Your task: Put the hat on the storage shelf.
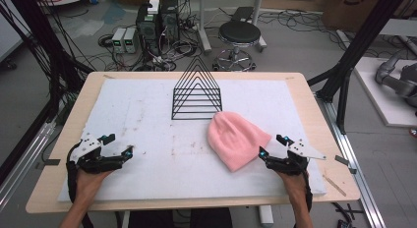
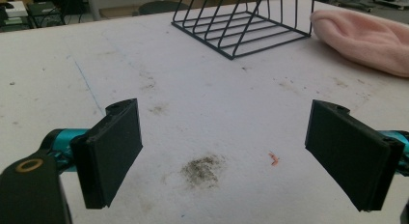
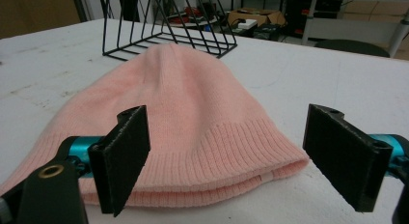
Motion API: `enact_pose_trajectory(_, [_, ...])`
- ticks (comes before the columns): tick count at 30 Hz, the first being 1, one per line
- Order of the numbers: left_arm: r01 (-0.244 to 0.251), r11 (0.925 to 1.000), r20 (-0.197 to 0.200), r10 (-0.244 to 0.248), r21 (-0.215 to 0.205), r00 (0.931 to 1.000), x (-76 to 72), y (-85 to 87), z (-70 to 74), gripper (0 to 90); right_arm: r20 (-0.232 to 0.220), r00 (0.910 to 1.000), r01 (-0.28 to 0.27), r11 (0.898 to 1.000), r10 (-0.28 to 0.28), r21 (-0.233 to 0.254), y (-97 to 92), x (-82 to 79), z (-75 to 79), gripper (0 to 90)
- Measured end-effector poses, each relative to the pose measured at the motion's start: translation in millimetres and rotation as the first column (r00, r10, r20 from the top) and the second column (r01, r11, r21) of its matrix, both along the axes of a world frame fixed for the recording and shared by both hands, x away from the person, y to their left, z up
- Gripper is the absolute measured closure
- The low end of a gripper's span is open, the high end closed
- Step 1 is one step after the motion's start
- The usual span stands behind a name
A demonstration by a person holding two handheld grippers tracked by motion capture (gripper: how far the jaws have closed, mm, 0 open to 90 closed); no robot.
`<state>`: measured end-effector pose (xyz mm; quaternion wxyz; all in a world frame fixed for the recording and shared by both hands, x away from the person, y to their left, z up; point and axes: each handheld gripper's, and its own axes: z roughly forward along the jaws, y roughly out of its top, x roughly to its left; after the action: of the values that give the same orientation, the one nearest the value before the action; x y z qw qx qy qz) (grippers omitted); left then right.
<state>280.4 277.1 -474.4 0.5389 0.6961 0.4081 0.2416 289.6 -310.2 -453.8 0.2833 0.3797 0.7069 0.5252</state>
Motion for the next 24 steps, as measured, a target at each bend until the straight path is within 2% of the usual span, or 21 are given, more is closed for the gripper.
enact_pose_trajectory(4, [0.002,1.0000,-0.004,-0.002,-0.001,1.0000,0.6,0.0,0.0,12.7,-0.012,0.9999,-0.003,1.000,0.003,0.011,-0.4,0.9,0.1,16.9])
enact_pose_trajectory(24, [0.003,0.9999,-0.020,-0.004,-0.010,0.9998,2.2,0.6,0.3,12.7,0.003,0.9999,-0.015,1.000,0.015,-0.007,0.7,-0.5,0.0,16.9])
